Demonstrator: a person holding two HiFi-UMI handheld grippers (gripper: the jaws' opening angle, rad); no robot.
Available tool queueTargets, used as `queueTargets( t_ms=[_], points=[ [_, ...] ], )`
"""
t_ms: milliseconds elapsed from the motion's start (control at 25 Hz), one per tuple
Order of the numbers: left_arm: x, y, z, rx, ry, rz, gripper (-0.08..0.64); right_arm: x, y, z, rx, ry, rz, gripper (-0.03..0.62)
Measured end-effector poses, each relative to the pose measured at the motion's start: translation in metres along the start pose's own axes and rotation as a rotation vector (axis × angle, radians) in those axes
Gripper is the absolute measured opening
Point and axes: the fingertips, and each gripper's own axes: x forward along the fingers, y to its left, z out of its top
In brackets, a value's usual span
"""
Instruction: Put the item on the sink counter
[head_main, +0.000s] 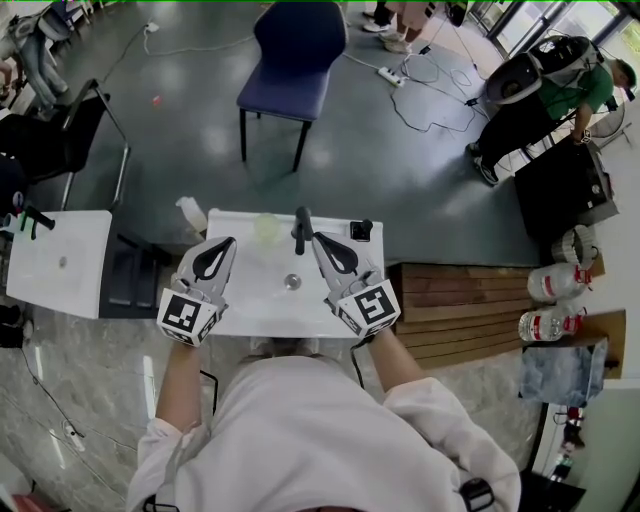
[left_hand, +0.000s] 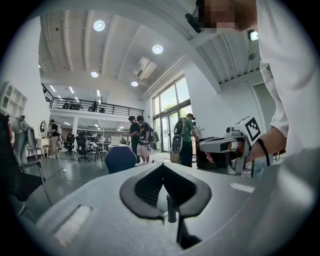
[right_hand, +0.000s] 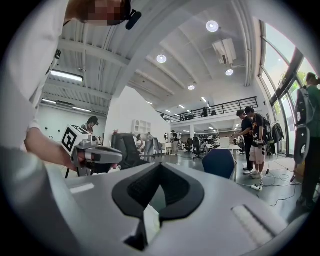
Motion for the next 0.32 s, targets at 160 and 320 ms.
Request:
queueTargets(
  t_ms=[160, 320],
  points=[
    [0.0019, 0.0000, -0.0024, -0.003, 0.008, 0.001, 0.003, 0.0003, -0.0026, -0.0038, 0.008, 0.009, 0.001, 0.003],
    [0.0006, -0.0010, -0.0053, -0.004, 0.019, 0.004, 0.003, -0.0006, -0.0017, -0.0060, 0.013, 0.014, 0.003, 0.003]
  ],
)
